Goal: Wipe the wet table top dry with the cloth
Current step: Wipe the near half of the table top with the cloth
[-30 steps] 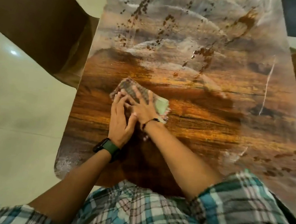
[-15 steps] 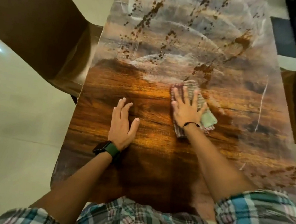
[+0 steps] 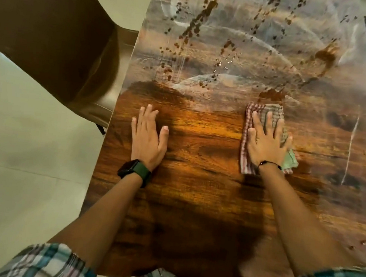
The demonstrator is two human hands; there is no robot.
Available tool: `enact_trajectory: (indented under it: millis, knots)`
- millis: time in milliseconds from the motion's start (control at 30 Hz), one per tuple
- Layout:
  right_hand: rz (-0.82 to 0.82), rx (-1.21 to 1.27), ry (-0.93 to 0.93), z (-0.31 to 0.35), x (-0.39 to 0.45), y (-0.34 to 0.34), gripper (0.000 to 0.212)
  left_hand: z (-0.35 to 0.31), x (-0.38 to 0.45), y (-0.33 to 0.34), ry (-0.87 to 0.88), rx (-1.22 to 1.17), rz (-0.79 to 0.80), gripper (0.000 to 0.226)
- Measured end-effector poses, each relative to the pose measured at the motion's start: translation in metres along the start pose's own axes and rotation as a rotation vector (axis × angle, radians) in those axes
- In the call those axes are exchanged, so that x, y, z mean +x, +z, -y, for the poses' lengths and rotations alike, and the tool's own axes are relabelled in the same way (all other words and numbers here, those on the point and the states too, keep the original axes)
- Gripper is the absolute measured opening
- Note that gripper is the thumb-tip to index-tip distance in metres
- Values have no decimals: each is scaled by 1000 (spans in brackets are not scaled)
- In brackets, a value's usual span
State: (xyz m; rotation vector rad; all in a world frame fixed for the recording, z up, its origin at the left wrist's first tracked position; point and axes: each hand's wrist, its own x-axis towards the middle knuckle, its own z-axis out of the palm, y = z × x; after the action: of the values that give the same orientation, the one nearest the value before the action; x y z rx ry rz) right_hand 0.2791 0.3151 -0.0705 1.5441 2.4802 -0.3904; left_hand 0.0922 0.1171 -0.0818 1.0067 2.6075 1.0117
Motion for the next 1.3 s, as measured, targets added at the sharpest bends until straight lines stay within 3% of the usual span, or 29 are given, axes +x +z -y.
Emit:
enact_trajectory:
  millis: [100,300,400,467,600,700,767,800,933,1000,1067,1200,1233,1300]
  knots:
    - [-4,-13,-2,32,1,3,49,1,0,2,-2,-70,-12,62]
    - [113,-250,-699,186,-15,25,59,5,-1,-1,-21,-214,-82,64]
    - [146,-356,-875,192,-14,25,65,7,1,0,-24,-233,-74,63]
    - [83,-243,-770,168,1,21,55,7,0,0,-23,-241,-60,58]
    - [-28,-1,-172,107,28,8,48,5,0,-2,-49,-292,-62,59]
    - [-34,40,33,107,30,7,48,5,1,-3,-55,-327,-72,59]
    - [-43,32,-19,134,30,11,49,5,1,-3,-74,-347,-84,64]
    - [-32,0,-139,152,28,13,49,5,1,-3,-74,-349,-93,65]
    - [112,-342,-947,211,7,26,63,5,1,-4,-85,-375,-139,64]
    - [136,-478,-1157,212,13,26,64,7,1,-4,-110,-405,-161,68]
    - [110,-438,-1161,209,27,22,55,7,1,-3,-94,-418,-177,65]
    - [34,-100,-643,239,39,23,48,9,1,-2,-83,-441,-212,64]
    - [41,-91,-594,245,37,23,48,9,1,-2,-90,-434,-221,65]
    - [50,-221,-758,239,26,27,50,8,0,-2,-117,-435,-231,65]
